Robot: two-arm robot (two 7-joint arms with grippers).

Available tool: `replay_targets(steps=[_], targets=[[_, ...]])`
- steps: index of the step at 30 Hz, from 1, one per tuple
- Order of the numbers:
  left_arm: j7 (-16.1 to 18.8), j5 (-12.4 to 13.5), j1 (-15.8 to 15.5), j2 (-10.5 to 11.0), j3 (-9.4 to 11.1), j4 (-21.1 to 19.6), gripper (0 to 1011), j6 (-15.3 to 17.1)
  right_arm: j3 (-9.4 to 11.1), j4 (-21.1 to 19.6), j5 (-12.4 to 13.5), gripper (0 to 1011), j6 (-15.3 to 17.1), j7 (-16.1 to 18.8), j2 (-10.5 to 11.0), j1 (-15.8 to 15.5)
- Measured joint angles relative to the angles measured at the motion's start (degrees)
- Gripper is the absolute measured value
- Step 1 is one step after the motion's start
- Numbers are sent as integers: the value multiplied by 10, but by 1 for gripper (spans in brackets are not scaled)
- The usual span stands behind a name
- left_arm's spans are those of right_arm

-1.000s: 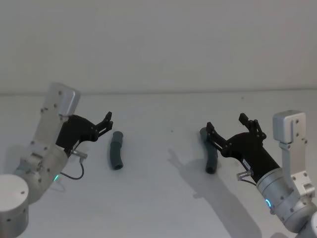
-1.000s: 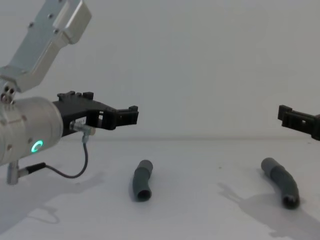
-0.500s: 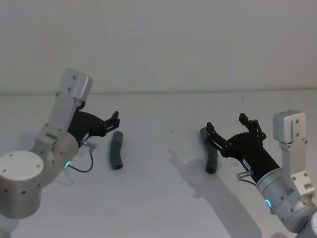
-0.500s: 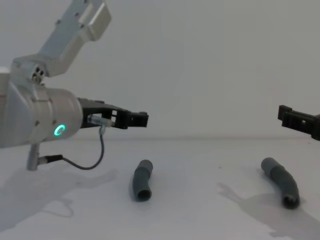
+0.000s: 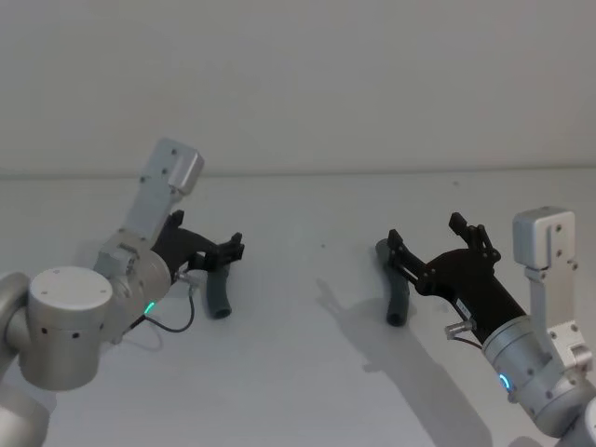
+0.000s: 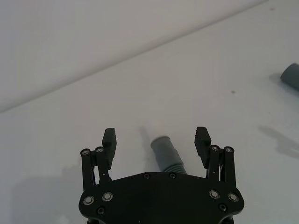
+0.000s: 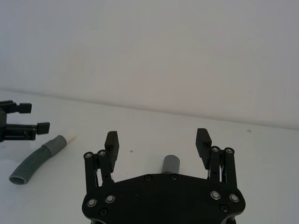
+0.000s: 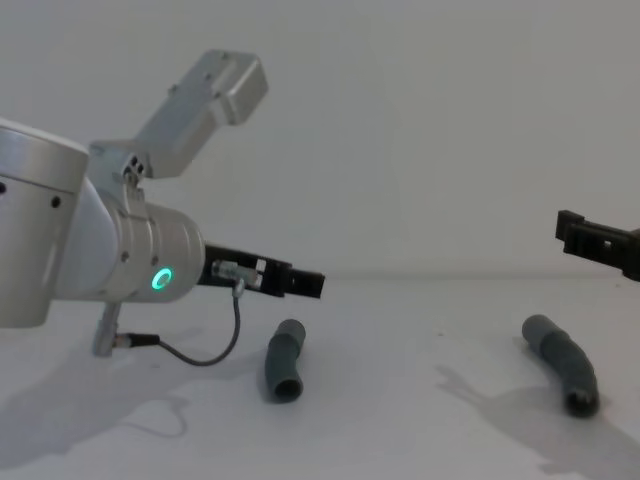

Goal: Use both hands to pick up one end of the pipe from the table, align the ends, and insert them.

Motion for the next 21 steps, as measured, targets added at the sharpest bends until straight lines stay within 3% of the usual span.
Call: replay_targets(steps=[9,21], targets=[[4,13,-9,-9,9,21,1001,14,0,0,0,1003,0,0,0,0],[28,23,-4,-28,3,38,1001,19,0,0,0,1003,0,0,0,0]])
